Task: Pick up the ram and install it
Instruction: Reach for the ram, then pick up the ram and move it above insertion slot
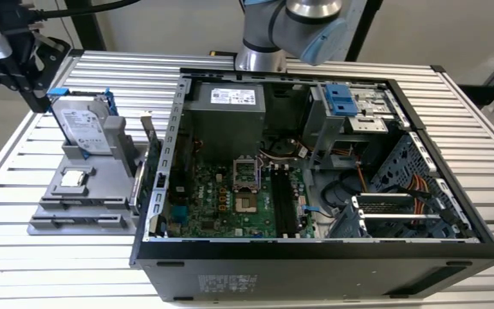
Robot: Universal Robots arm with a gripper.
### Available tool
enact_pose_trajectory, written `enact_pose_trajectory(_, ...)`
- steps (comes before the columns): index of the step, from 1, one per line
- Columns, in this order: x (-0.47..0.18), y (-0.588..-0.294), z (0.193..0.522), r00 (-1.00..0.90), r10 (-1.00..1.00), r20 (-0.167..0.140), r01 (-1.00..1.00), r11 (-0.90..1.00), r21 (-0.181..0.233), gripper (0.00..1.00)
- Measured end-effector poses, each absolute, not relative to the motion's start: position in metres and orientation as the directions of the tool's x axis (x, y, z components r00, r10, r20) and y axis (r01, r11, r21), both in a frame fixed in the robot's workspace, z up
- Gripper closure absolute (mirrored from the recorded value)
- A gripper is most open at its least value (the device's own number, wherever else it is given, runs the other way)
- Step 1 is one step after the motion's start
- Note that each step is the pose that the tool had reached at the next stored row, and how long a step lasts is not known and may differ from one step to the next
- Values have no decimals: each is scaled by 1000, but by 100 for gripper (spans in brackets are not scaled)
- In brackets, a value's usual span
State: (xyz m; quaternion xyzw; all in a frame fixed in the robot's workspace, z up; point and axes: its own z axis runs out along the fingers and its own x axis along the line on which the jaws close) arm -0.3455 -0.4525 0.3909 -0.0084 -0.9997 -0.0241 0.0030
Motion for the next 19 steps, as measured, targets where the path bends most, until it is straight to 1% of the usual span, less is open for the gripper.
enact_pose_trajectory(5,-346,-453,391,-1000,-13,7,-13,999,48,100)
enact_pose_trajectory(19,-345,-467,391,-1000,4,13,5,999,48,100)
